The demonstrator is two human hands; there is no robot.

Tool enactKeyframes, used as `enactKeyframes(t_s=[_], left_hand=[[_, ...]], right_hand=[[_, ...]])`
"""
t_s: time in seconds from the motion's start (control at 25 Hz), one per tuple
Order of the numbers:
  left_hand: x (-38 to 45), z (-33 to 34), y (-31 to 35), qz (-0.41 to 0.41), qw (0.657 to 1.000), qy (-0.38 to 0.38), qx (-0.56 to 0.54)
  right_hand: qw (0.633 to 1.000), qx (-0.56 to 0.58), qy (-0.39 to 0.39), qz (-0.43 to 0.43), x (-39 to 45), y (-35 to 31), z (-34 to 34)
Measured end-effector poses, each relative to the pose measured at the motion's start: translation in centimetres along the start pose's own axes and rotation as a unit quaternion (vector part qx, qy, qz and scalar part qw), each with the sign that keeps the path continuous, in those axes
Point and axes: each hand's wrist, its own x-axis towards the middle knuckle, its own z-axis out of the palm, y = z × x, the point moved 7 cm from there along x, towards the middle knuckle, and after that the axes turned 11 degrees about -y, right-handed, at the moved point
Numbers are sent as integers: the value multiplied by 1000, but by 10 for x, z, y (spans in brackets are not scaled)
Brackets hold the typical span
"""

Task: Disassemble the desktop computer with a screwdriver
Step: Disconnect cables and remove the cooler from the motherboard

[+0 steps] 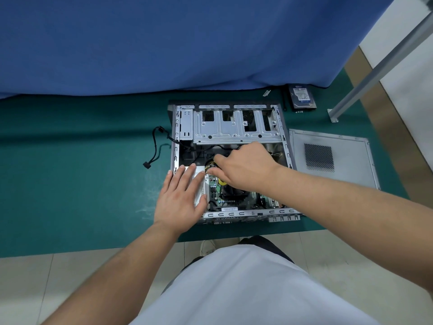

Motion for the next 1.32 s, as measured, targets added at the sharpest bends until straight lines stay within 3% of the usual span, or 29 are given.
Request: enactKeyframes(t_s=[0.12, 0.2, 0.4, 0.44, 0.6, 0.8, 0.84, 1.0, 1.2, 1.24, 1.32], left_hand=[[0, 1, 0, -2, 1000, 1, 2], [0, 2, -1, -1, 1000, 3, 1], [0, 1, 0, 2, 1000, 6, -4], [0, 1, 0, 2, 1000, 7, -4], [0, -1, 0, 2, 1000, 13, -4], [0, 0, 1, 2, 1000, 5, -2], [0, 0, 1, 1, 1000, 3, -1], [1, 0, 1, 2, 1000, 3, 0], [0, -2, 1, 1, 1000, -3, 2], [0, -2, 1, 1, 1000, -5, 1], [0, -2, 1, 0, 1000, -7, -1]], right_hand=[[991, 26, 9, -132, -3, -11, -3], [986, 29, 10, -165, -5, -12, -8], [999, 28, 25, 16, -1, -5, -6], [999, 26, 29, 12, 0, -4, -5], [989, 34, 0, -145, 0, -14, -5], [999, 33, 27, 28, -2, -3, -8], [999, 25, 25, 25, 0, -4, -6], [991, 27, -17, -129, 2, -13, -5], [998, 32, -20, 53, 4, 4, -3], [998, 30, -23, 47, 6, 3, -2], [997, 45, -38, -48, 7, -5, 1]])
